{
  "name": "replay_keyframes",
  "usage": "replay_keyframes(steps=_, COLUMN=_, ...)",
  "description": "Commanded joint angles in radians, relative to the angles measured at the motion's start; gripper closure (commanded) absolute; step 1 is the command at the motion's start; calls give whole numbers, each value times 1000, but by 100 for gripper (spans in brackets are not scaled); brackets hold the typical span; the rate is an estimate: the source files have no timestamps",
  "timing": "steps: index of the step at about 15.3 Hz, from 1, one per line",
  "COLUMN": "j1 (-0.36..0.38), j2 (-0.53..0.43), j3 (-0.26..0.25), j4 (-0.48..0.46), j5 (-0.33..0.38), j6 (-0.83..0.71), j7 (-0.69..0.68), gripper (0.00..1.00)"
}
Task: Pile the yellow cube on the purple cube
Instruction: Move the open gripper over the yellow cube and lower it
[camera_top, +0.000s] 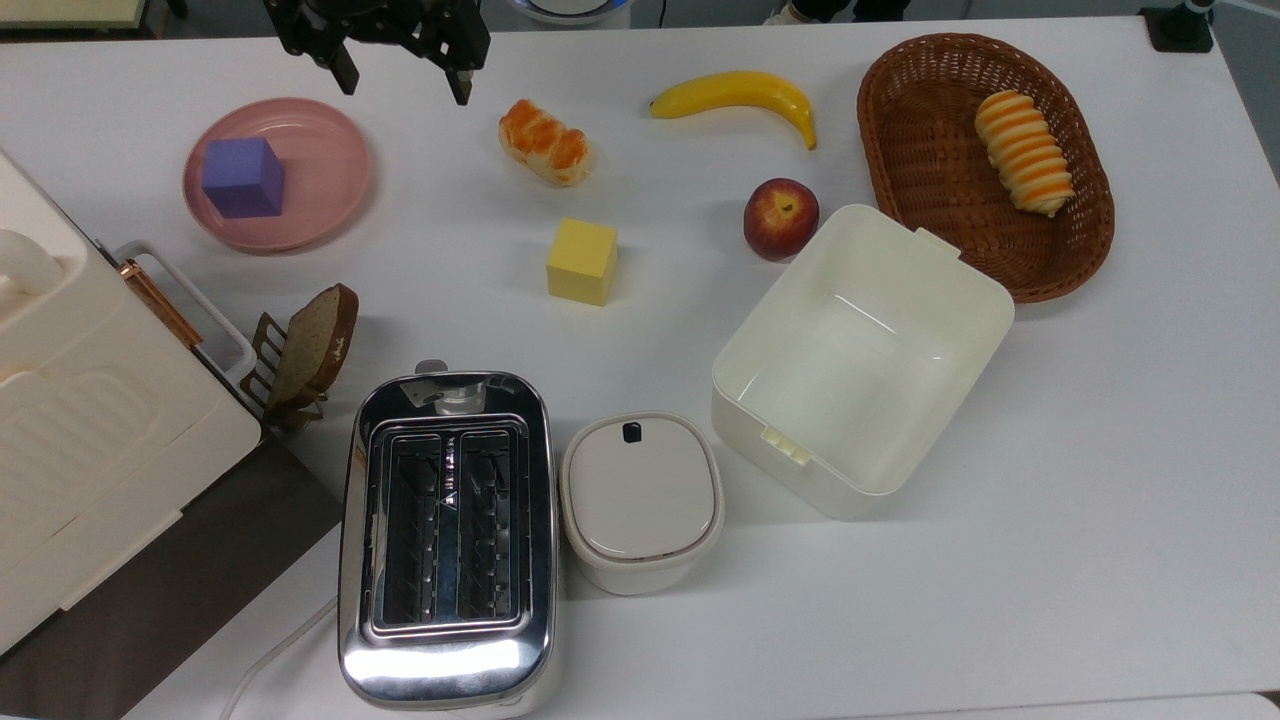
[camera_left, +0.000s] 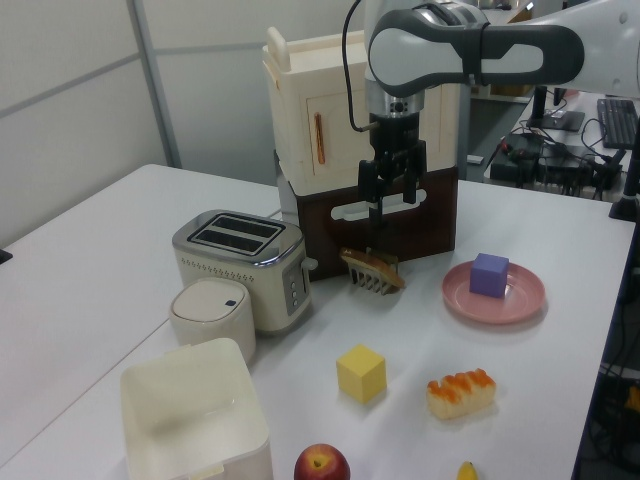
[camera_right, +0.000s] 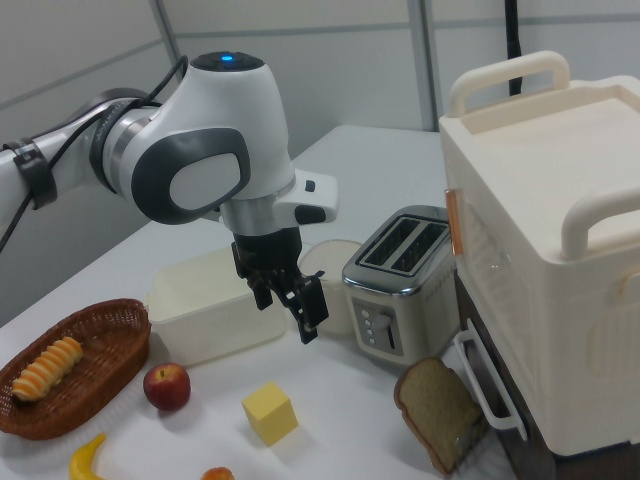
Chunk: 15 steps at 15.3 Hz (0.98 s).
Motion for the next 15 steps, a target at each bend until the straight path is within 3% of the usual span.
replay_keyframes(steps=1, j1=56, j2=9, j3=2, j4=-16, j5=-96, j6=-11, j7=67, gripper=0)
replay_keyframes(steps=7, j1=61, j2=36, j3=3, j4=-53, j5=-100, j6=4, j7=9, gripper=0)
replay_keyframes(steps=9, j1=66, j2=26, j3=6, j4=-142, j5=-98, j6=92, j7=5, gripper=0)
replay_keyframes(steps=12, j1=63, j2=24, j3=52, j4=-295, j5=-101, j6=283, j7=8, gripper=0)
replay_keyframes(steps=15, j1=87, j2=49, j3=69, j4=-346, j5=-132, j6=335, j7=17, gripper=0)
